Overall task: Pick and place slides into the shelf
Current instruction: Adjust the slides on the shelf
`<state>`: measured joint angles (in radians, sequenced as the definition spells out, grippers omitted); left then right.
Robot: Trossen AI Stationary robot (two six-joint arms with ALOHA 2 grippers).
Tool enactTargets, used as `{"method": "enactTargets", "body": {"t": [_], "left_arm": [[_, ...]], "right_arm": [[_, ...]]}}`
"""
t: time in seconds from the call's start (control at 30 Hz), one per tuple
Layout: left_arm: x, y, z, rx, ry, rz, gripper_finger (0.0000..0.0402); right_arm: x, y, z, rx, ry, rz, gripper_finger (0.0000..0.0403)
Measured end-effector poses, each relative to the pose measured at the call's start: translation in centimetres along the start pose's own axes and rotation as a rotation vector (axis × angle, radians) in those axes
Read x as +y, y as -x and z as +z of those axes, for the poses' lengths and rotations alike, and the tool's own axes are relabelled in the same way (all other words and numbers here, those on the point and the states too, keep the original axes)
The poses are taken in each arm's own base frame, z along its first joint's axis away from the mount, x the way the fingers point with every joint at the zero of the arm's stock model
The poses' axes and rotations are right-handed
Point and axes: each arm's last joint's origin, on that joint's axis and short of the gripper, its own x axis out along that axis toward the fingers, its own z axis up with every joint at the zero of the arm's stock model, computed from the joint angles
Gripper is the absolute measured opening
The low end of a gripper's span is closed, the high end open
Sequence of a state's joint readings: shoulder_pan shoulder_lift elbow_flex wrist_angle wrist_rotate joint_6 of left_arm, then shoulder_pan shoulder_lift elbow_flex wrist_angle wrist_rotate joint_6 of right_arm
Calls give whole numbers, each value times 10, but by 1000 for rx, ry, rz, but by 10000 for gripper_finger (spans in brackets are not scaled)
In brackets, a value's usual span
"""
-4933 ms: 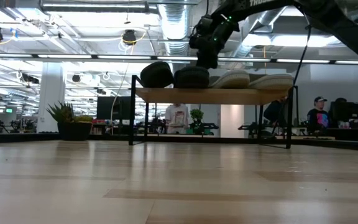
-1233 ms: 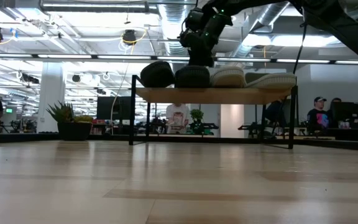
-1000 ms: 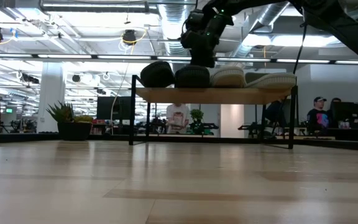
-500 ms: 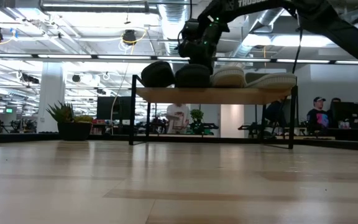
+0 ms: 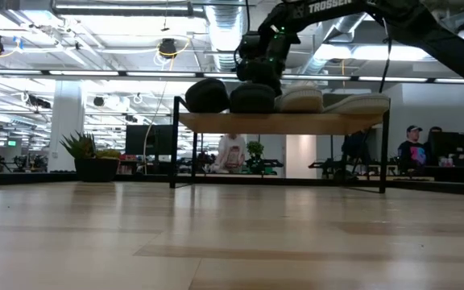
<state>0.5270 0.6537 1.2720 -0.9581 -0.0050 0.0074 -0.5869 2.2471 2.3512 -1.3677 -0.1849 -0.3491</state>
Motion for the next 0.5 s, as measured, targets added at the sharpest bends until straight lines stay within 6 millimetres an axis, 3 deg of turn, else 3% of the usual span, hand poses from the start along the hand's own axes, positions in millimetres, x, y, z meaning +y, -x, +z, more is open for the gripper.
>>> {"method": "enactTargets", "body": {"t": [0.5], "left_arm": [[0,0,0,3,5,0,0]], "right_arm": [[1,3,-8,96,5,-35,0]]}}
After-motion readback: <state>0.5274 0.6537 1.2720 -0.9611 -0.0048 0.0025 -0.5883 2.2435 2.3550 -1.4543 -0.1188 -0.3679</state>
